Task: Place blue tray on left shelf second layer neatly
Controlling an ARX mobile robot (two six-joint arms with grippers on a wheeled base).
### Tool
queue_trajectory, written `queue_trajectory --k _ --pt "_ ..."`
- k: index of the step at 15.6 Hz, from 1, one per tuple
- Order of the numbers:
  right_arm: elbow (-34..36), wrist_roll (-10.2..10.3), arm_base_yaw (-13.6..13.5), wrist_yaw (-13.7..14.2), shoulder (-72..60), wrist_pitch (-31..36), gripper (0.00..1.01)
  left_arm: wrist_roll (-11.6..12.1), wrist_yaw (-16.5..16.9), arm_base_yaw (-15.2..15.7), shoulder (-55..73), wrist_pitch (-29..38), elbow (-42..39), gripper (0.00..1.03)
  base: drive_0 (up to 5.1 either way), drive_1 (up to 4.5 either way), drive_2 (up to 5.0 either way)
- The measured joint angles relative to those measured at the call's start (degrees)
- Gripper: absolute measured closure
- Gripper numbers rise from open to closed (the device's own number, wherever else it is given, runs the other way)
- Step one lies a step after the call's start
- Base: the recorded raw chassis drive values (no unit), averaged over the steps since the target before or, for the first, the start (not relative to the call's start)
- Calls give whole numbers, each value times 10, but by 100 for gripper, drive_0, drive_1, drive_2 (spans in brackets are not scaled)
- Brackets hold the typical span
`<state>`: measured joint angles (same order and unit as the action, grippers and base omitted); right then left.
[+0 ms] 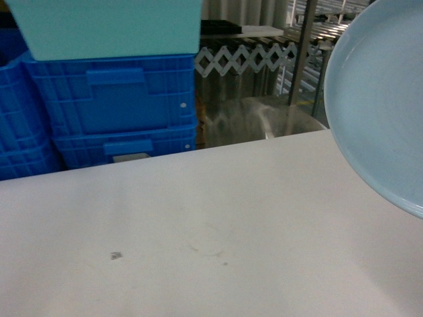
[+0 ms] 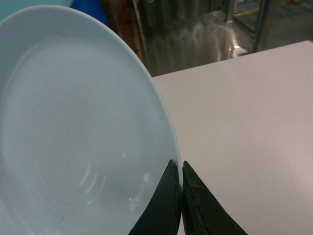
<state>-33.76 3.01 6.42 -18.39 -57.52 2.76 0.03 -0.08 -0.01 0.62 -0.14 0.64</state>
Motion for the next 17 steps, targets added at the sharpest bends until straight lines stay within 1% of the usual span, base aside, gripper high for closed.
queue_trajectory --k 7,8,9,10,11,17 --pt "-1 0 0 2 2 3 99 0 0 0 0 -3 0 5 0 0 0" --pt "-2 0 0 -1 2 2 99 0 2 0 0 0 0 5 -143 -143 -143" --pt "-2 1 5 8 2 0 99 0 2 0 0 1 0 5 -143 -143 -143" --pt "-2 2 1 0 3 3 99 0 1 0 0 -2 0 5 -143 -143 -143" --pt "-2 2 0 -1 2 2 99 0 1 0 0 -1 0 5 -143 -143 -143" --pt "-2 2 0 0 2 2 99 0 0 0 0 -1 0 5 -146 -146 -146"
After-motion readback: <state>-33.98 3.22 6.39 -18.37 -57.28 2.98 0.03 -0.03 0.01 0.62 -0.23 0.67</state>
